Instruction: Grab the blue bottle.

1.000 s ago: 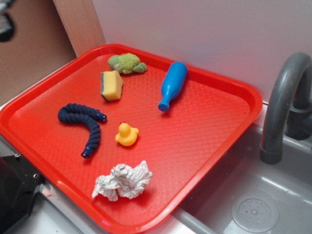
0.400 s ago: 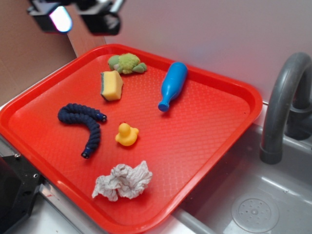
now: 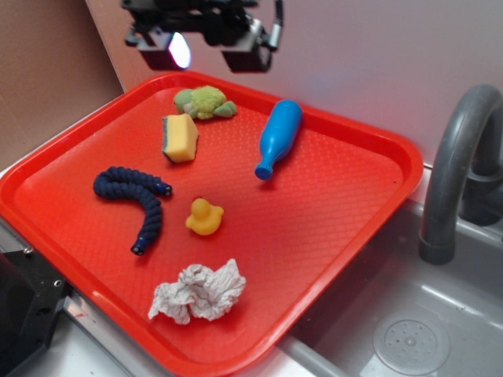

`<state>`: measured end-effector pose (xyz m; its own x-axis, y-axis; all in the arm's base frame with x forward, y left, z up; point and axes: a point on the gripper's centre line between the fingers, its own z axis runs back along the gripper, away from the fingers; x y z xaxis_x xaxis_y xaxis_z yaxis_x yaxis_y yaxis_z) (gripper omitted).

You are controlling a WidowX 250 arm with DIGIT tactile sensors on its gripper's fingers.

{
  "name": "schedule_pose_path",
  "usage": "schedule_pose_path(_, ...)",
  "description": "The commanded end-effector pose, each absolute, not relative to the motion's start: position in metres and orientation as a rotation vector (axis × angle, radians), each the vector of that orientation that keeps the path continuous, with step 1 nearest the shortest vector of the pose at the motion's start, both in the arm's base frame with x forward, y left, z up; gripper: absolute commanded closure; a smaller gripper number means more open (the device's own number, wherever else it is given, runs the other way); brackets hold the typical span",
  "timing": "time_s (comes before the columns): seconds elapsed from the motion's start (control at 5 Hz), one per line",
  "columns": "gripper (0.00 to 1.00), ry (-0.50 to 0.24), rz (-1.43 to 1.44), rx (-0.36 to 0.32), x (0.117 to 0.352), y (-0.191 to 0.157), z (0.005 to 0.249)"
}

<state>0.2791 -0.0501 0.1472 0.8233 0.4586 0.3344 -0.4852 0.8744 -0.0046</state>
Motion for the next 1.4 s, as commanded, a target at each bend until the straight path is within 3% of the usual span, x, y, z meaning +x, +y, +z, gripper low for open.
schedule_pose_path(0.0, 0.0, -0.36, 0.551, 0.165, 0.322, -0.042, 0.096)
schedule_pose_path(0.4, 0.0, -0.35, 0.575, 0.196, 0.346, -0.048, 0.057)
schedule_pose_path(0.6, 1.0, -0.362, 0.523, 0.155, 0.35, -0.05, 0.044)
schedule_pose_path(0.8, 1.0, -0.368, 0.512, 0.137, 0.342, -0.044, 0.059)
schedule_pose_path(1.2, 1.0, -0.149, 0.201, 0.173, 0.32, -0.039, 0.146)
